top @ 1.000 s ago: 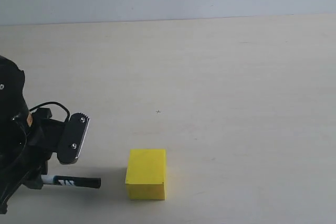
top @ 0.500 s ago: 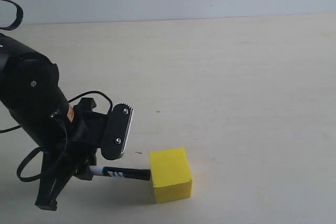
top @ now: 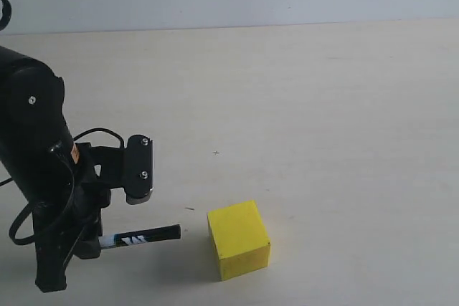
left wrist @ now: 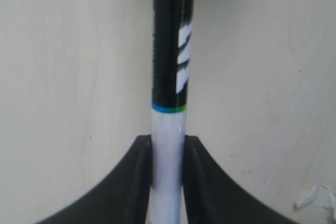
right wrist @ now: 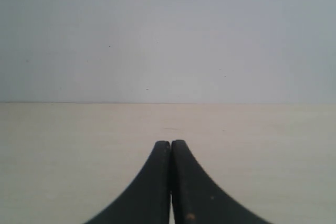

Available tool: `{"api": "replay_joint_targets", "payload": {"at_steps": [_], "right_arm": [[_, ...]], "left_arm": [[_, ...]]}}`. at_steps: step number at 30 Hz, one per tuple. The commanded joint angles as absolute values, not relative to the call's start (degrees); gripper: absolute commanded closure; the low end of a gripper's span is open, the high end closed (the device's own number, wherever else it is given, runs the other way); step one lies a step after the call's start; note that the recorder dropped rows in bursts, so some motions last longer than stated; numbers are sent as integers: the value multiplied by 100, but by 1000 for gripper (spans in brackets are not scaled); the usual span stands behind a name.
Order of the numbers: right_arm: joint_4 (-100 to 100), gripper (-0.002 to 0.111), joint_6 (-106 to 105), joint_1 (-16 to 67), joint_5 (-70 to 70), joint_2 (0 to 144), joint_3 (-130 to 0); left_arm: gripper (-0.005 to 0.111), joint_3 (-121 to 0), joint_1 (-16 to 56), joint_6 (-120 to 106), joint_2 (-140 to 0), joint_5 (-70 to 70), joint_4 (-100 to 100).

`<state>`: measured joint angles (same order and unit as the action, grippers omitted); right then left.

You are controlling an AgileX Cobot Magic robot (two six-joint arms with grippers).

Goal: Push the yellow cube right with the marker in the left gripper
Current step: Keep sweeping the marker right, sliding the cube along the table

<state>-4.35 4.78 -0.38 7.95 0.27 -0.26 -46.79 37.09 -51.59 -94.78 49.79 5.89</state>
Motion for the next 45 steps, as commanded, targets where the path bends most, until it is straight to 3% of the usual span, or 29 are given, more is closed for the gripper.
{"api": "replay_joint_targets", "payload": {"at_steps": [1,10,15,34,45], "right_arm": [[-443,108,475,-33,767,0,0],[-443,108,475,-33,767,0,0],[-443,108,475,-33,767,0,0],[-443,108,475,-33,767,0,0],[-443,108,475,-33,767,0,0]], "left_arm": [[107,-4661,3904,-5057,-9472,4966,453],[107,-4661,4581,-3533,-9497,4349,-420],[107,-4661,4586,-3194,-9683,4707,-551],[107,-4827,4945,-3120,-9981,3988,-133],[107,-5072,4958,-3120,-10187,4609,-733]]}}
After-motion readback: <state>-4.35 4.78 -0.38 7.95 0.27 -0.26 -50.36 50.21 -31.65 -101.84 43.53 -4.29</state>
